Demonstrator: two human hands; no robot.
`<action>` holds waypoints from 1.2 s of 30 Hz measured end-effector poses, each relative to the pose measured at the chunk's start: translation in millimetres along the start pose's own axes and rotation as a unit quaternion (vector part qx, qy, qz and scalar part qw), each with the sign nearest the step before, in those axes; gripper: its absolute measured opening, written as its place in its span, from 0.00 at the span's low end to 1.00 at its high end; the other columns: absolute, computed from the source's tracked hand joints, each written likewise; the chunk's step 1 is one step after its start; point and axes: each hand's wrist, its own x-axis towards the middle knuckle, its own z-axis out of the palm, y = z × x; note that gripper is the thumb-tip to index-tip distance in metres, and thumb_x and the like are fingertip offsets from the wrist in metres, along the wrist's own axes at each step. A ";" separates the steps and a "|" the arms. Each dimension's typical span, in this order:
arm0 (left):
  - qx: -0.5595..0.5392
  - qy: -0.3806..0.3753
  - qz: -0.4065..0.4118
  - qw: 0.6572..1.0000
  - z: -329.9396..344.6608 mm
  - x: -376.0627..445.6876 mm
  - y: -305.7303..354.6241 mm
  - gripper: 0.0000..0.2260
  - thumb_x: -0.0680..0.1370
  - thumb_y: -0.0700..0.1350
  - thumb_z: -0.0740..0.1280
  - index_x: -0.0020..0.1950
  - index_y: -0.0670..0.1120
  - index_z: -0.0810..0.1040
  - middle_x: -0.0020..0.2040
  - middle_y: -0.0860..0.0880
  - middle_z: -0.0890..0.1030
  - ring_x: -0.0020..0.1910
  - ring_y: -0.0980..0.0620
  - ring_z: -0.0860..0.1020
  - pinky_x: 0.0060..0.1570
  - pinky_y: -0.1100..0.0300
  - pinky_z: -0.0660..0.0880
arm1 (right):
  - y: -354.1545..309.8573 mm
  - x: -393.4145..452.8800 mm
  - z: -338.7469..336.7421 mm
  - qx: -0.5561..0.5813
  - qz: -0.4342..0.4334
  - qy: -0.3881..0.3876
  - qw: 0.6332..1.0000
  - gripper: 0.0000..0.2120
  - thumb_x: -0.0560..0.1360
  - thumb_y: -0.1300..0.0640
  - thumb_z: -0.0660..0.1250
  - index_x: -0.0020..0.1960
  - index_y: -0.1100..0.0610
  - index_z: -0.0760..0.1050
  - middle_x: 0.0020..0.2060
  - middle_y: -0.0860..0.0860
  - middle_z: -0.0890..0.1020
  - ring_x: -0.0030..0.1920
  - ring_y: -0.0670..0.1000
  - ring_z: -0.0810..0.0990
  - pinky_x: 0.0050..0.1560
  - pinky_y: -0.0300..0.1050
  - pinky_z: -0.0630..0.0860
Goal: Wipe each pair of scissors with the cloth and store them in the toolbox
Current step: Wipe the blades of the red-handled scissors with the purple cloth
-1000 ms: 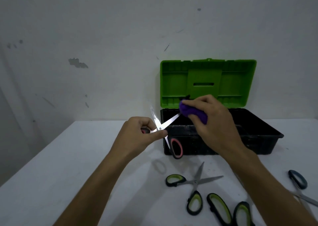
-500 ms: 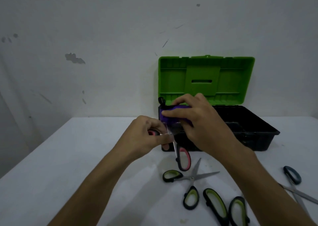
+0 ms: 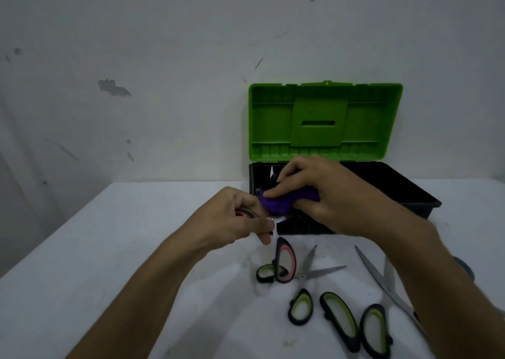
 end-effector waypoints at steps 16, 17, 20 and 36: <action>0.151 0.273 0.026 0.950 -19.7 9.3 -16.7 0.10 0.79 0.50 0.66 0.41 0.46 0.80 0.33 0.53 0.83 0.27 0.62 0.74 0.28 0.72 0.67 | 7.6 -7.8 -23.7 0.091 0.018 0.324 0.941 0.19 0.74 0.62 0.71 0.62 0.47 0.79 0.53 0.46 0.79 0.53 0.42 0.77 0.52 0.27 0.71; 0.156 0.293 0.033 0.943 -19.8 9.1 -17.1 0.10 0.79 0.48 0.65 0.41 0.46 0.79 0.34 0.54 0.82 0.28 0.65 0.74 0.28 0.74 0.67 | 6.0 -8.0 -24.1 0.099 0.014 0.318 0.943 0.19 0.74 0.62 0.71 0.62 0.48 0.79 0.53 0.46 0.79 0.53 0.42 0.77 0.52 0.27 0.70; 0.174 0.331 0.065 0.925 -14.1 10.0 -20.6 0.06 0.78 0.43 0.66 0.42 0.47 0.76 0.43 0.57 0.82 0.34 0.67 0.77 0.33 0.78 0.69 | 0.2 -6.7 -21.0 0.110 -0.007 0.286 0.952 0.19 0.73 0.61 0.71 0.62 0.47 0.79 0.53 0.45 0.78 0.53 0.41 0.77 0.51 0.29 0.71; 0.391 0.430 0.225 0.782 -8.0 13.0 -34.2 0.08 0.77 0.46 0.67 0.41 0.44 0.74 0.35 0.50 0.77 0.28 0.49 0.75 0.23 0.57 0.70 | 1.3 4.4 20.4 -0.053 0.064 0.048 0.995 0.22 0.75 0.59 0.67 0.65 0.40 0.74 0.57 0.41 0.74 0.58 0.47 0.70 0.56 0.48 0.73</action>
